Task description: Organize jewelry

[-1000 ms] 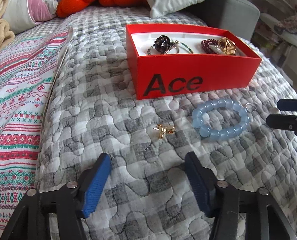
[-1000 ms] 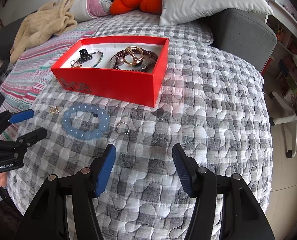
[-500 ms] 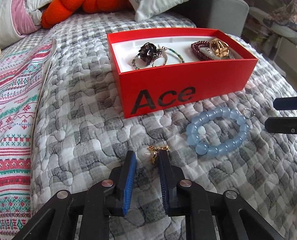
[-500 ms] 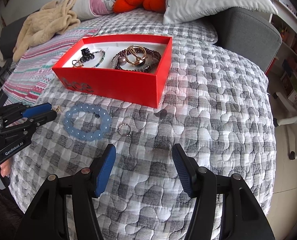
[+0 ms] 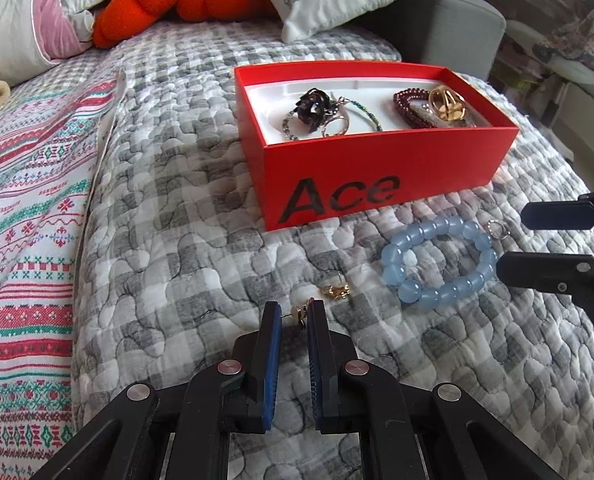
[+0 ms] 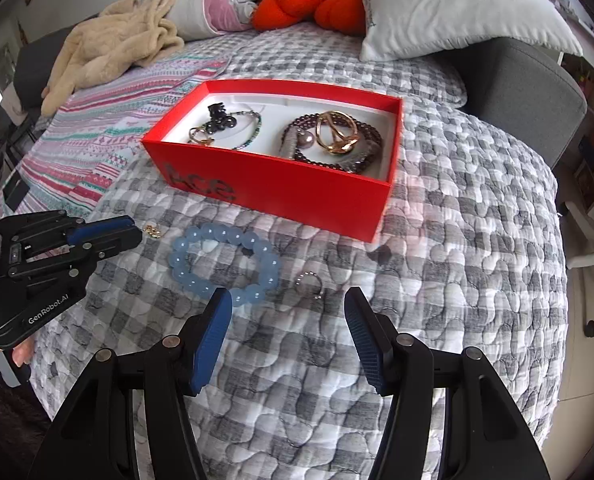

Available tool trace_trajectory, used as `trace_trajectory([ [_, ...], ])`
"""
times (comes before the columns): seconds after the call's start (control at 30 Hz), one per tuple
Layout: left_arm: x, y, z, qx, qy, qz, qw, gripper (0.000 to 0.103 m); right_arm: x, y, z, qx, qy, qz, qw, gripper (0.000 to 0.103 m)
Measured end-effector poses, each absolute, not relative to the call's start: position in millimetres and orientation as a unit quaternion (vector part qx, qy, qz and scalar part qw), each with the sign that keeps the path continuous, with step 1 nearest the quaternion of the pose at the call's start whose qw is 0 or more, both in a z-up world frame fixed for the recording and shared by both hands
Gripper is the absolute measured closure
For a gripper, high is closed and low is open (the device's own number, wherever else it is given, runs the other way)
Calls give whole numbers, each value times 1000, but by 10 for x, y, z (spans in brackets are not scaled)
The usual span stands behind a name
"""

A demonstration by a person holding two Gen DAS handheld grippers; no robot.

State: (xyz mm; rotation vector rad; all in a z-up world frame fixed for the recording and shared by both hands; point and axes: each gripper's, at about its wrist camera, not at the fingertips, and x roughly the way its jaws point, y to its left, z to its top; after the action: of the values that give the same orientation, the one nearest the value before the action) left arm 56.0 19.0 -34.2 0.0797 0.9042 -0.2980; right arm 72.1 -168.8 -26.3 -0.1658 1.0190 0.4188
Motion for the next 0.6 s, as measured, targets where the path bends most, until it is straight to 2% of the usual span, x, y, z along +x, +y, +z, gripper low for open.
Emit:
trace_trajectory([
  [0.3,485,436,-306,17,441,-107,891,95,661,-1233,-252,-87,454,256,849,44],
  [0.37,469,479,-295,14,439,-104,892,95,641,-1111,-263,-90,451,274,845,57],
  [0.43,454,523,-279,10,437,-103,893,95,619,-989,-289,-98,448,289,840,66],
  [0.6,435,605,-266,1,440,-101,892,95,635,-777,-398,-94,458,316,825,79],
])
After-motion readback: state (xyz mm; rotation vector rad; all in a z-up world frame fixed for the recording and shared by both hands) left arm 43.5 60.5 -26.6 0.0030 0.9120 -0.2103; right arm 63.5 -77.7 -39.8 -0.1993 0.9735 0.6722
